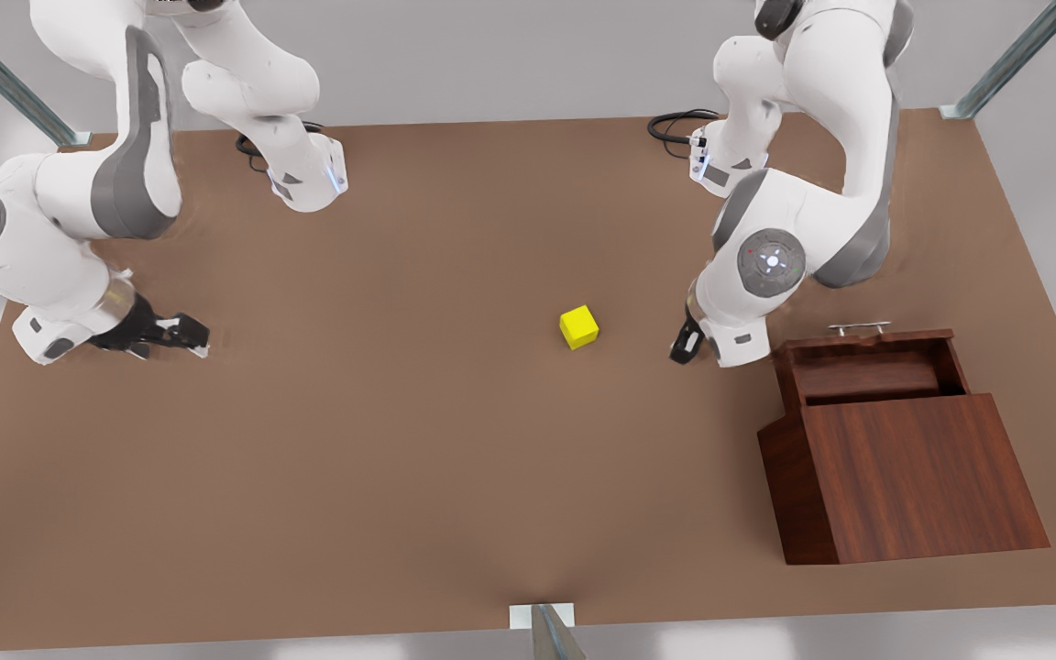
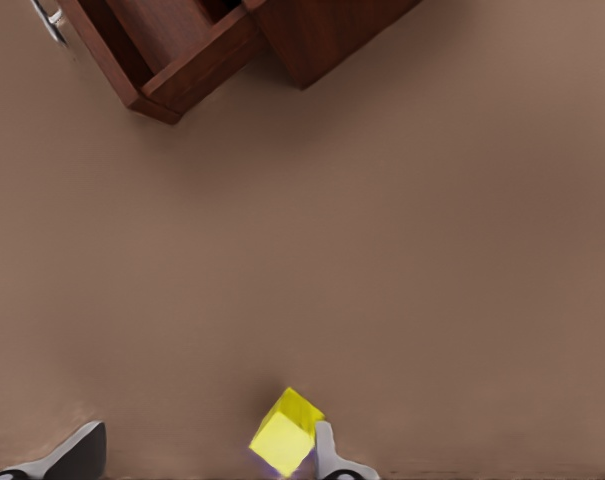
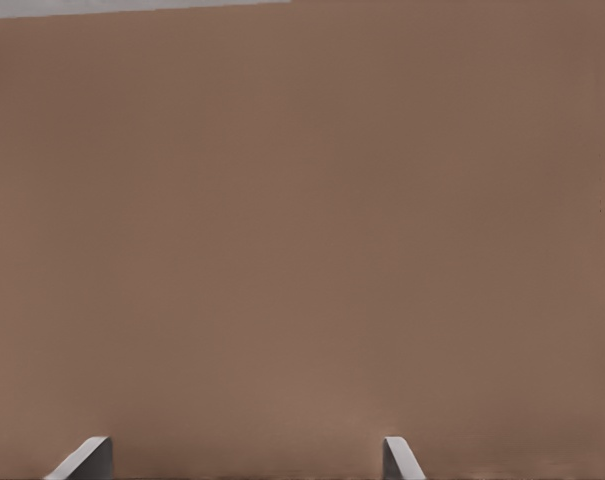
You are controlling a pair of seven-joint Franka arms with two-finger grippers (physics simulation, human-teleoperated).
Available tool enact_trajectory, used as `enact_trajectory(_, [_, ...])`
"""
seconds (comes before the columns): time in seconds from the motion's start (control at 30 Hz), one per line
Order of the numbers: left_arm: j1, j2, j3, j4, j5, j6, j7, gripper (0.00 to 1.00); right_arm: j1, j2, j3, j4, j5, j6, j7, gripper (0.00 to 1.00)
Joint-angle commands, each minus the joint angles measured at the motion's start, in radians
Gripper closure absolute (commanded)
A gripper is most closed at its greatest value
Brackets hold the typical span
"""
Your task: Open the drawer with left arm, place the square in the middle with right arm, and place the square in the drawer with left arm
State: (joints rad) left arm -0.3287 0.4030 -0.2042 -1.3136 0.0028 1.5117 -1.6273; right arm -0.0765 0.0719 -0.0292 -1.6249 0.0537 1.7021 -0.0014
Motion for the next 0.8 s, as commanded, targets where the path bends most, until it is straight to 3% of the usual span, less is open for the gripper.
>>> enact_trajectory(0.0, [-0.022, 0.014, 0.0, 0.005, -0.012, 0.001, -0.074, 0.0, 0.078, 0.026, 0.0, 0.051, -0.002, -0.042, 0.0, 0.0])
enact_trajectory(0.07, [-0.133, 0.085, -0.006, 0.069, -0.009, 0.002, -0.414, 0.0, 0.069, 0.192, -0.001, 0.315, -0.006, -0.182, 0.0, 0.0])
enact_trajectory(0.13, [-0.165, 0.048, -0.004, -0.133, -0.006, 0.287, -1.029, 0.0, 0.064, 0.209, 0.003, 0.375, 0.006, -0.176, 0.0, 0.0])
enact_trajectory(0.2, [-0.168, -0.012, 0.002, -0.374, 0.019, 0.626, -1.318, 0.0, 0.075, 0.218, 0.005, 0.369, -0.028, -0.165, 0.021, 0.0])
enact_trajectory(0.27, [-0.168, -0.021, 0.012, -0.441, 0.052, 0.728, -1.281, 0.0, 0.07, 0.218, 0.005, 0.372, -0.021, -0.168, 0.018, 0.0])
enact_trajectory(0.33, [-0.19, -0.05, 0.006, -0.541, 0.071, 0.731, -0.916, 0.0, 0.075, 0.218, 0.003, 0.362, -0.032, -0.167, 0.021, 0.0])
enact_trajectory(0.77, [-0.237, 0.039, 0.011, -0.651, 0.019, 0.792, -0.914, 0.0, 0.07, 0.223, 0.0, 0.355, -0.034, -0.134, 0.023, 0.0])
